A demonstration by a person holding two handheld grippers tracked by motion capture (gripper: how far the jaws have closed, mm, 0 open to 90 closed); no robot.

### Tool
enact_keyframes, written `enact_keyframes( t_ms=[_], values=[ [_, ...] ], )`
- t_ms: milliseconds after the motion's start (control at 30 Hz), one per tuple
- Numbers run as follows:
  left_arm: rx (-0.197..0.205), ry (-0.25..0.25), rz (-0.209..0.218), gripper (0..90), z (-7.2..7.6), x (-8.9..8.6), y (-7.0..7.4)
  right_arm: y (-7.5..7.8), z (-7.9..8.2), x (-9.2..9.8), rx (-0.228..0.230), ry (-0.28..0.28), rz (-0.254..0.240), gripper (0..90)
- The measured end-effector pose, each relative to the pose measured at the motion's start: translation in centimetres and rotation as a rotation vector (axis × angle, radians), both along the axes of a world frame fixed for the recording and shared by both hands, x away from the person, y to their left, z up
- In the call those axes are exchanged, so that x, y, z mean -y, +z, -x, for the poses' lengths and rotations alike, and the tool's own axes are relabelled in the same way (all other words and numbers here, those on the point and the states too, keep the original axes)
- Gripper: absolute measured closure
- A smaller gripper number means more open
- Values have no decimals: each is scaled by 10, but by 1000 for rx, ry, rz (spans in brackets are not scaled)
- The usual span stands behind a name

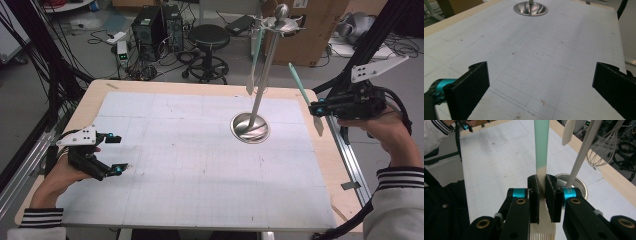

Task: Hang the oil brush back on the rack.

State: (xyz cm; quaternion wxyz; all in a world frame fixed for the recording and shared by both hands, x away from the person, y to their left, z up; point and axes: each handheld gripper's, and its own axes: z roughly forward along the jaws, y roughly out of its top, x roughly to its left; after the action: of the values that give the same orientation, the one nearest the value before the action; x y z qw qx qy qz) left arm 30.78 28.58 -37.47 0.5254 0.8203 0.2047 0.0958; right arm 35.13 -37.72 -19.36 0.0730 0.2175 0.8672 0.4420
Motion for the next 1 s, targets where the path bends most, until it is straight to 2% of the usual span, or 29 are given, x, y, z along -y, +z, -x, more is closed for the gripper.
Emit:
enact_keyframes(
  t_ms=[367,700,833,1000],
  values=[
    [-1,3,3,17,0,-1,0,22,-14,17,8,-31,-27,818],
    [-4,6,4,16,-1,-2,0,42,-28,25,8,-57,2,818],
    [-3,5,2,16,-1,-2,0,47,-33,26,13,-64,-12,818],
    [-2,9,-2,16,-1,-3,0,51,-39,27,17,-73,-4,818]
  ],
)
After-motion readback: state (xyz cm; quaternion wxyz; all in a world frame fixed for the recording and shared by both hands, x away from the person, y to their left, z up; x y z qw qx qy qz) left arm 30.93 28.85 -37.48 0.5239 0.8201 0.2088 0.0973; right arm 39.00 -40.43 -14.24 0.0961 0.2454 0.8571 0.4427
